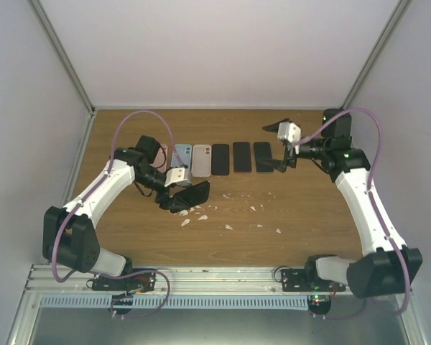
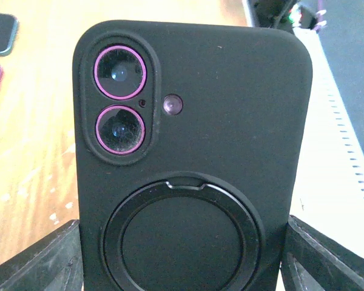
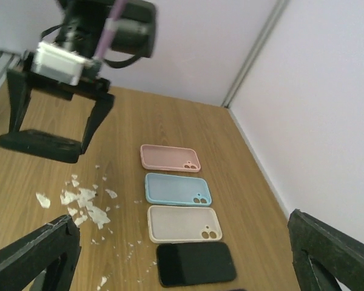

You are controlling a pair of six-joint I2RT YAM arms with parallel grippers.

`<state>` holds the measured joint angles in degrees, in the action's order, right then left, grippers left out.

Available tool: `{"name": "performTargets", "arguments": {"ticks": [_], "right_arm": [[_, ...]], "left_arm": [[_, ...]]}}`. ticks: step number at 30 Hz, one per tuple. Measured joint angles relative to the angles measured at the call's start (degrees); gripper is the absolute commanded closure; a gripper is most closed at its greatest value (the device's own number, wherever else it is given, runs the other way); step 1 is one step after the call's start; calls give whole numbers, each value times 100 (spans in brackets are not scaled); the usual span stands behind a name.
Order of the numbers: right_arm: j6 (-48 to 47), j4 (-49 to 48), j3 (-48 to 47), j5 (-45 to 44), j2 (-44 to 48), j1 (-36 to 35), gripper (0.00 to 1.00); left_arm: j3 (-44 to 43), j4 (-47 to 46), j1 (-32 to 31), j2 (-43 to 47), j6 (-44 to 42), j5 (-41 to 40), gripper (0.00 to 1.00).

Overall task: Take the phone out of the phone case
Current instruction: Pick up the phone at the center of the board, then adjust the phone.

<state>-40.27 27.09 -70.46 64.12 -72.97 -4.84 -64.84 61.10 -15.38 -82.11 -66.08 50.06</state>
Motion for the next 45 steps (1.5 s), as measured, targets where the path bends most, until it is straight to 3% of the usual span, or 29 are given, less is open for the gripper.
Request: {"name": "performTargets", "arguments": {"ticks": [10,17,30,45], "right_arm": [[-3058,1237,79,-951,1071,-1115,20],[-3840,1591,522,-1676,1471,-2236,25],[-4024,1580,1038,-3106,1445,-3718,29],[-3735,1128,1158,-3825,1193,-4205,75]], "left_arm": [[-291,236,-951,-13,341,516,48],[-505,310,-1154,-168,466,800,49],[-557,363,-1425,-269,531,839,50],[-557,387,-1690,-273,529,791,50]]}}
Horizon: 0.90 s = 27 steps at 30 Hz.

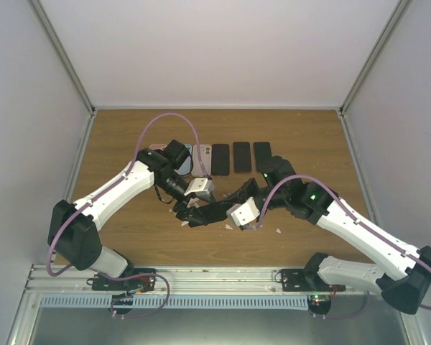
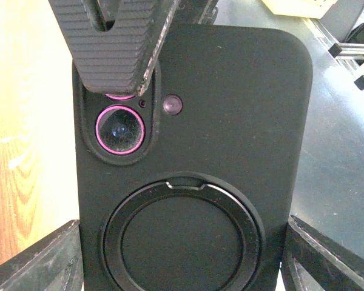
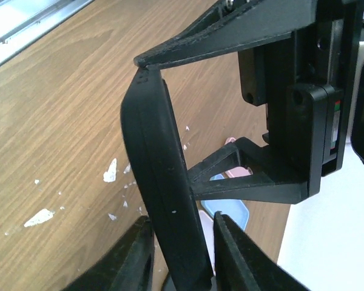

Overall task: Take the phone out of the phone case
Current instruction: Adjust the phone.

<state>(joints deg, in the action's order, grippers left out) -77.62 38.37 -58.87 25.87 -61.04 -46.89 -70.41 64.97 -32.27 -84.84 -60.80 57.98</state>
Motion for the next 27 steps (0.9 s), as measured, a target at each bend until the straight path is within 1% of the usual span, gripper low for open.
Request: {"name": "performTargets", "arguments": {"ticks": [4,6,8,10,11,13,15,18,22,24,27], "right_arm": [[48,-39,0,-28,-22,-7,86],[-4,-20,0,-28,-20,-15,89],[-35,11,0,-28,-20,-39,92],[-4,13,0,-24,-20,-46,96],[22,15,0,-24,-20,-46,97],[103,28,-17,-26,-22,-46,99],[286,66,-83,-35,-52,-46,99],[776,122,-109,-98,-127,-20,99],[1429,236,-157,-46,-275,81,99],[1759,352,-262,81,-391,216,100],[2247,505,-549,396,-643,610,99]], "left_arm": [[0,24,-4,-7,-9,0,50],[0,70,-7,-17,0,28,50],[2,151,-7,-20,2,50,46],[2,177,-9,-20,2,52,28],[2,177,-9,-20,2,52,22],[2,179,35,-11,15,63,13],[4,168,140,42,48,136,8],[15,-31,531,310,146,214,4],[22,-203,1021,658,278,382,4],[22,-243,1211,743,299,472,4],[24,-249,1416,756,306,568,5]]}}
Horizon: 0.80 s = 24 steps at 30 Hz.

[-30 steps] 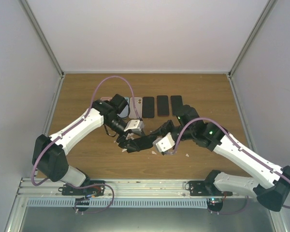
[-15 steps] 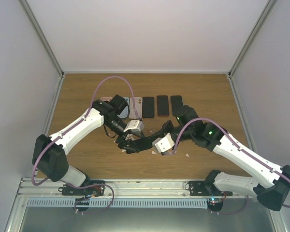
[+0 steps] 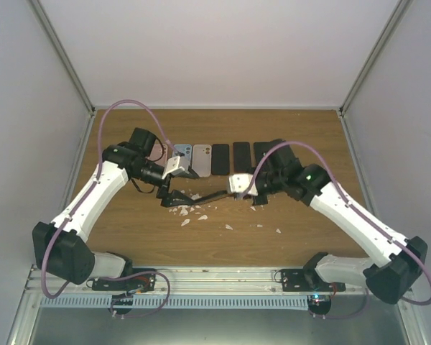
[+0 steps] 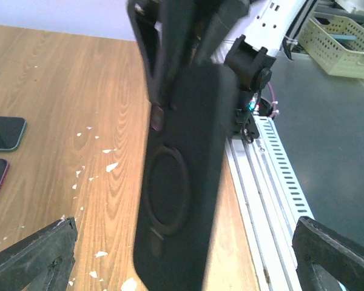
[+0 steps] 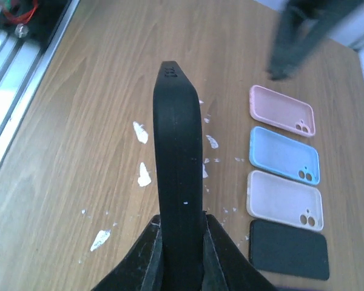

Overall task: Take the phone out of the phone case
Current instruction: Adjust the phone.

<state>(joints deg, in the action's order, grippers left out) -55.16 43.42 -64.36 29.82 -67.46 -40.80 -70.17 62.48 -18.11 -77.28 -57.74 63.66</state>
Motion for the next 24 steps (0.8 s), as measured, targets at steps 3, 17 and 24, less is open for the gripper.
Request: {"name": "performTargets", "arguments": {"ticks": [3,17,24], "right_arm": [[481,170,-483,444,-323,608,100],[1550,1270,-1421,1875,-1368,1189,100],[1644,1539,-1484,2065,-1410,1189,100]], "left_arm": [[24,-68,85,7,72,20,9],[162,-662,-380,59,625,-706,42],[162,-643,-619,26,581,-990,65]]}}
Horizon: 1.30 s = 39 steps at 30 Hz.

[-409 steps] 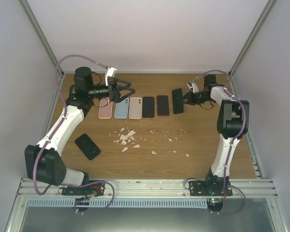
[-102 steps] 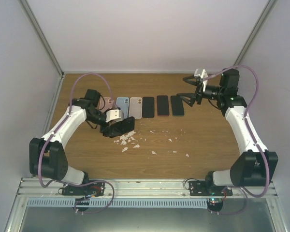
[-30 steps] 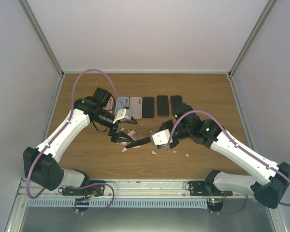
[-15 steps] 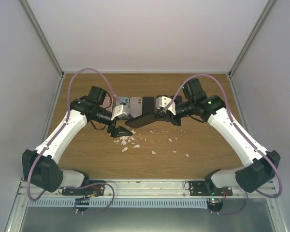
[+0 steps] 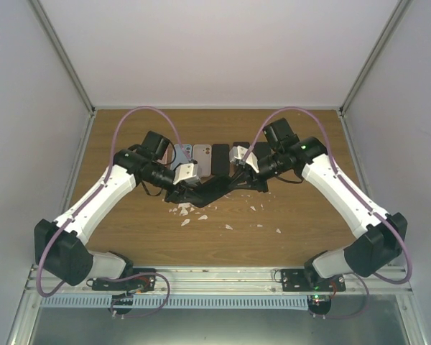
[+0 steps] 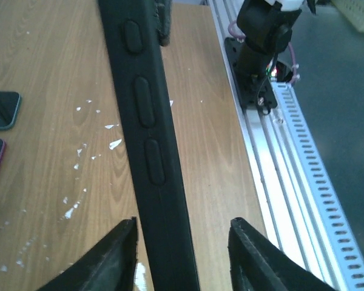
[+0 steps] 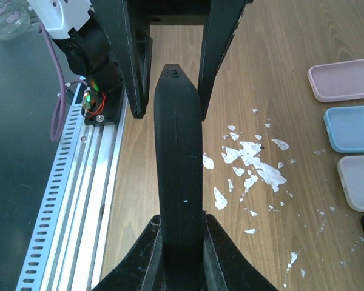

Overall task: Take the phone out of the phone case
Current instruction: Adjust the phone.

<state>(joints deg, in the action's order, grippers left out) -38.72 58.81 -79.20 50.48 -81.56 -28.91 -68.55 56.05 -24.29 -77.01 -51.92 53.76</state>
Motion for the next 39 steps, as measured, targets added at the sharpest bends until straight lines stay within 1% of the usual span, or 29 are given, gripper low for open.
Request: {"name": "performTargets", "arguments": {"ticks": [3,6,9,11,14,15,16,17,20,22,24,28,33,37,39], "right_arm": [[-2,103,-138,50,-72,0,100],[-2,245,-275,101,-142,0,98],[-2,417,-407,138,-203,9,94],[7,479,-544,157,-251,57,86],[66,581,-809,326,-356,264,73],[129,555,-905,470,-389,350,65],[197,490,-1010,608,-424,446,58],[293,404,-1099,741,-446,551,55],[713,-28,-1239,1174,-461,892,40],[1134,-461,-1239,1475,-459,1095,30],[1711,-1108,-1130,1681,-442,1270,25],[3132,-2719,-494,1829,-254,1451,23],[4955,-4699,144,1869,-87,1475,22],[6041,-5899,446,1810,-15,1416,19],[6489,-6387,595,1770,42,1360,19]], "left_arm": [[0,7,-76,-24,20,-50,78],[-2,-35,-96,-31,105,-63,87],[-4,-149,-79,-39,407,-94,95],[-7,-267,-61,-46,664,-28,100],[-13,-629,-57,-46,1174,105,100],[-11,-798,-57,-44,1373,179,100],[-4,-962,-57,-39,1558,245,100],[22,-1204,-55,-15,1790,328,100],[160,-1860,-15,98,2553,533,100],[286,-2288,35,192,3051,656,100],[413,-2780,85,271,3620,820,100],[568,-3613,94,369,4690,938,100],[789,-4572,94,472,5952,944,100],[1014,-5375,94,577,6913,914,100],[1209,-5855,92,656,7399,870,100]]}}
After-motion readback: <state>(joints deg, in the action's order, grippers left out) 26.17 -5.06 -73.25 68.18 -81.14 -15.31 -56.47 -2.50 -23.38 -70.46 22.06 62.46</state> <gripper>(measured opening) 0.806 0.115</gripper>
